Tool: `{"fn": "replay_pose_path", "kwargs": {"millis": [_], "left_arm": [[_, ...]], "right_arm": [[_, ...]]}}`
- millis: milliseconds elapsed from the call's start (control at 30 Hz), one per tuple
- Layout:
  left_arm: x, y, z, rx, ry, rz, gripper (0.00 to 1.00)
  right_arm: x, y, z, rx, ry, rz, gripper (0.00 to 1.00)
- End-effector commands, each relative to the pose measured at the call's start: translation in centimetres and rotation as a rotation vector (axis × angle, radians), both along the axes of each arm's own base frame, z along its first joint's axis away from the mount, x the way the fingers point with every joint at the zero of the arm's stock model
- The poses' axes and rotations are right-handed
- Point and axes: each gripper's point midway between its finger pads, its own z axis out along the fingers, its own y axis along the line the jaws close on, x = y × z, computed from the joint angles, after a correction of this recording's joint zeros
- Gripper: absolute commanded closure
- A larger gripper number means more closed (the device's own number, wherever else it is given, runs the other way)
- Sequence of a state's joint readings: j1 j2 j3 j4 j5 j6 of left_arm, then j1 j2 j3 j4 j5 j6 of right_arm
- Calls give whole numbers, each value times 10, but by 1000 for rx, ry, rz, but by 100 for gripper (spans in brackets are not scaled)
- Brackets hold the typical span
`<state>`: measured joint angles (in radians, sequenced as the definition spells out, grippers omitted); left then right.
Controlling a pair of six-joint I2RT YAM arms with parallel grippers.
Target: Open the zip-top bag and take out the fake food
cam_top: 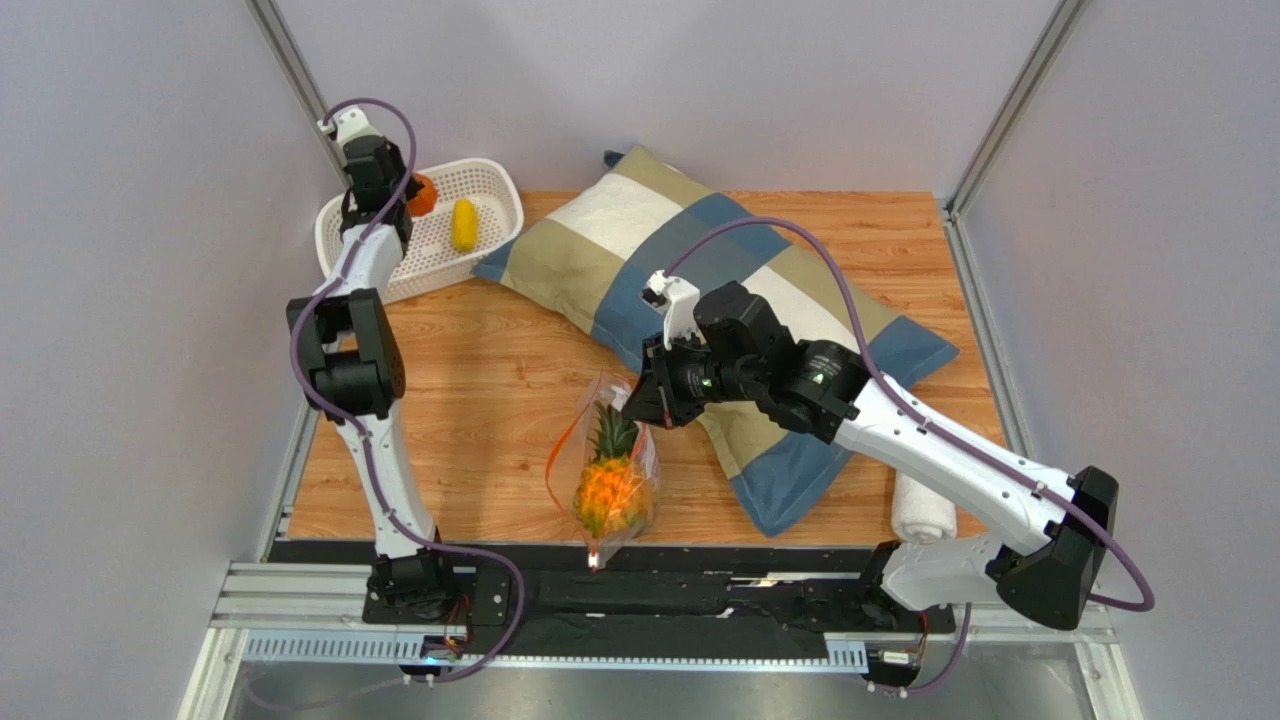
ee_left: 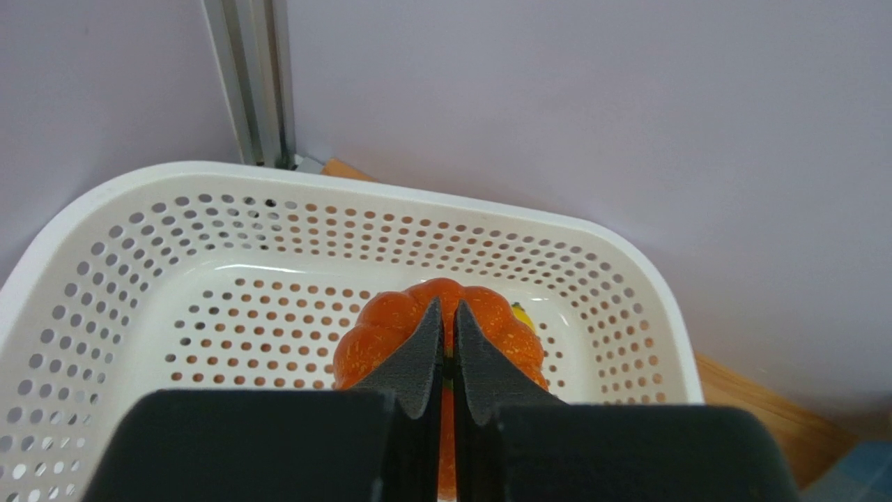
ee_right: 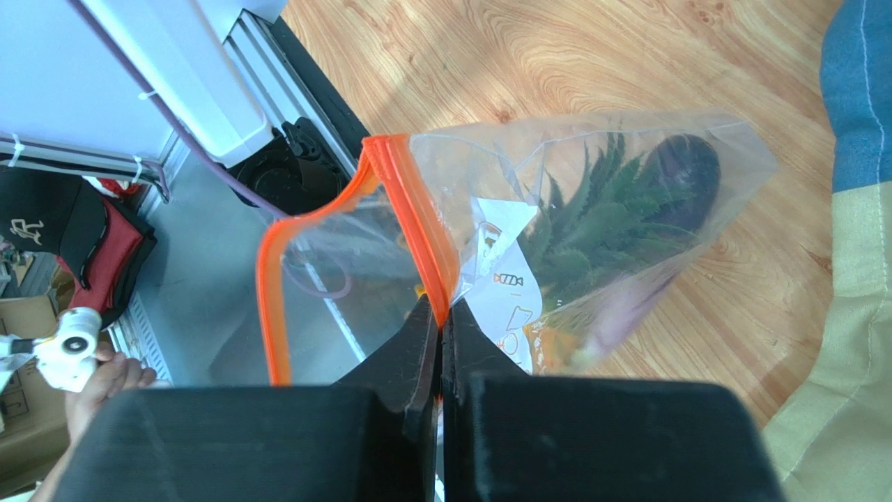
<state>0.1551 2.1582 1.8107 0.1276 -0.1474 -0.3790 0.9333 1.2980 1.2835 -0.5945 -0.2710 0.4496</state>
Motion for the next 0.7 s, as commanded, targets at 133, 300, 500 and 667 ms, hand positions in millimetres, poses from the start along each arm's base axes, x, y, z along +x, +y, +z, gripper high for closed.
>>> {"fn": "replay_pose_path", "kwargs": {"millis": [133,300,500,667], "left_arm": [[9,11,-47,-115,66,69,100],[5,11,-70,-136,111,66,100],[-4,16,-97,-118,222,83,95],[-7,16,-100,-148,239,64,75]], "right_arm": [[3,-7,41,80,-104,-16,100],[4,-1,35,76,-82,-10,100],[2,0,33,85,-66,-11,100],[4,-1,37,91,-76,-19,100]]}}
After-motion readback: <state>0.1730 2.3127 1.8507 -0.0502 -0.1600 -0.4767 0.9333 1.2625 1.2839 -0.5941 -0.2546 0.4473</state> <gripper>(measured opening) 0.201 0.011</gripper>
